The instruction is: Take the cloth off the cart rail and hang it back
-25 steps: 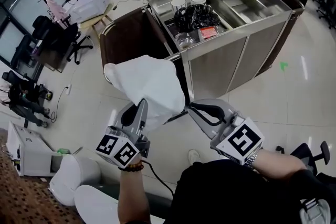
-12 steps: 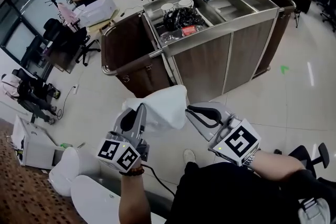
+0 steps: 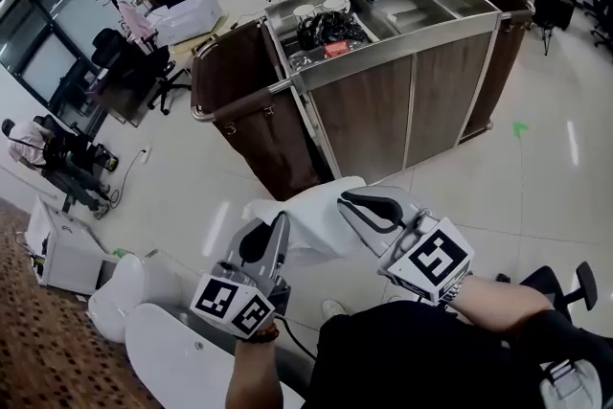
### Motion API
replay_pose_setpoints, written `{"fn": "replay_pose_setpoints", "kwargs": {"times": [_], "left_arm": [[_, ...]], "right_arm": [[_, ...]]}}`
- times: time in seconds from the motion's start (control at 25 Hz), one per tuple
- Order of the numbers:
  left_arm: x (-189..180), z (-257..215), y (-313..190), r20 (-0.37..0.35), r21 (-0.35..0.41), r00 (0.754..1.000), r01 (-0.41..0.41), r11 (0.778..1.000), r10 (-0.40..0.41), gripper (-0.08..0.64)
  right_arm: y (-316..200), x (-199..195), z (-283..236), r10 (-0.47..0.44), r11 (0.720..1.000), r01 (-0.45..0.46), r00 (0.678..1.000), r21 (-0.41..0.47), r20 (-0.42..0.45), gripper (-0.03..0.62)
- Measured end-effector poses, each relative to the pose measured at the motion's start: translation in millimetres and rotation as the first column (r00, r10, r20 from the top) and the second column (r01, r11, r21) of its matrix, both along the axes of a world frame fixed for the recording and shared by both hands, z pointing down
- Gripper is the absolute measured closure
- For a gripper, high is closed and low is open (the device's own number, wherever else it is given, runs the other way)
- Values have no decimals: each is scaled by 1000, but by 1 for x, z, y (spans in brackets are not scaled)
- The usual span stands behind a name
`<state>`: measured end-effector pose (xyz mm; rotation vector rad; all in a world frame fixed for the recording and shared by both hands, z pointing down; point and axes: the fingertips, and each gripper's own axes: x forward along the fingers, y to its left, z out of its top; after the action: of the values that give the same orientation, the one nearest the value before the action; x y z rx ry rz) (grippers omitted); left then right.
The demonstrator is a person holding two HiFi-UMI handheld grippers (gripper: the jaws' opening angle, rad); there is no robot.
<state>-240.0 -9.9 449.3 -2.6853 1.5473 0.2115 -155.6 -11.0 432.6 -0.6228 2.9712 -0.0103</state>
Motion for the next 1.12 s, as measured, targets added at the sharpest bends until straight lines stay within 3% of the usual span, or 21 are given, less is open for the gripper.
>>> {"fn": "replay_pose_setpoints", "kwargs": {"times": [0.32, 0.76, 1.12], "left_arm": [[-3, -25, 40, 19, 66, 999, 37, 997, -39, 551], [-54, -22, 67, 31, 66, 995, 91, 994, -93, 551], [-66, -20, 78, 15, 62, 996, 87, 994, -88, 551]], "right_arm": [[29, -14, -19, 19, 1000, -19, 1000, 24, 21, 571], [59, -55, -24, 87, 996, -88, 996, 33, 25, 591], [71, -65, -27, 120, 992, -120, 993, 43, 10, 592]]}}
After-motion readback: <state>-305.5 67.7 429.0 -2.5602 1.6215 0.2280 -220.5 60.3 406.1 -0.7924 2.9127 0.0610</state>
